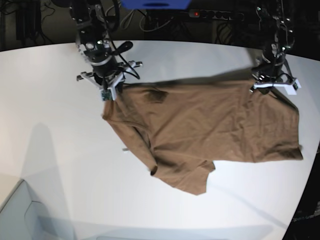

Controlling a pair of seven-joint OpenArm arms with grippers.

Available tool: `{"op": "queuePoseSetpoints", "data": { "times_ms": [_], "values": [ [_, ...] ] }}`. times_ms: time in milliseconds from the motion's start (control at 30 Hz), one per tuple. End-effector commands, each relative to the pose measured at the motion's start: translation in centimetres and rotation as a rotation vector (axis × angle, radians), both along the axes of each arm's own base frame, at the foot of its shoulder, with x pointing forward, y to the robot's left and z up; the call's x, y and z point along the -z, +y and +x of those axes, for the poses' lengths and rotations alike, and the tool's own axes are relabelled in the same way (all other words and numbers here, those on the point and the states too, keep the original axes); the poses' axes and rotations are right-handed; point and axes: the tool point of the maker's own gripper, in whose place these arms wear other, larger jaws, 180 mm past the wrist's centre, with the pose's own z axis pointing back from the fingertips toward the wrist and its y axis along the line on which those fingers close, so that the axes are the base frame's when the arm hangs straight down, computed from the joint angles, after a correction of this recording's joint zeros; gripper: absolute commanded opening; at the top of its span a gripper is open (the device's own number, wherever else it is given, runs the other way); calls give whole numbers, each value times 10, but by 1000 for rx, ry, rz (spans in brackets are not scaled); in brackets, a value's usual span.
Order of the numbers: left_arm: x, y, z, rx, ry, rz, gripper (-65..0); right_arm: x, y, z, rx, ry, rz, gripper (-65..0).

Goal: Layout the t-shirt on the table in an organized manner, then fold the t-shirt properly
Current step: 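Grasp the shirt corner with the right gripper while left holds, then lift the shirt with both grippers and lay it flat, stretched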

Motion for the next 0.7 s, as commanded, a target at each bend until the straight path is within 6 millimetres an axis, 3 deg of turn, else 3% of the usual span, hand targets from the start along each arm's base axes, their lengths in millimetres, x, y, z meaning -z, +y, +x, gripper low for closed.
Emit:
{"op": "queuePoseSetpoints", "data": {
  "times_ms": [0, 67, 133, 367, 467, 667],
  "values": [
    [-17, 15, 7, -13, -49, 48, -648, -3, 0, -2, -3, -8, 2, -650],
    [-24, 24, 7, -41, -68, 51, -649, -8, 0, -6, -3, -22, 5, -650],
    [-45, 32, 12, -56, -119, 76, -649, -25, -5, -5, -10, -64, -6, -650],
    [-135, 47, 32, -80, -348, 162, -649, -115, -2, 3, -30, -289, 22, -650],
    [-169, 50, 37, -88, -439, 191, -649, -129, -1, 9, -33, -374, 38, -650],
    [-208, 74, 43, -161, -548, 229, -649, -159, 3, 0, -38, -576, 91, -650]
  ]
}}
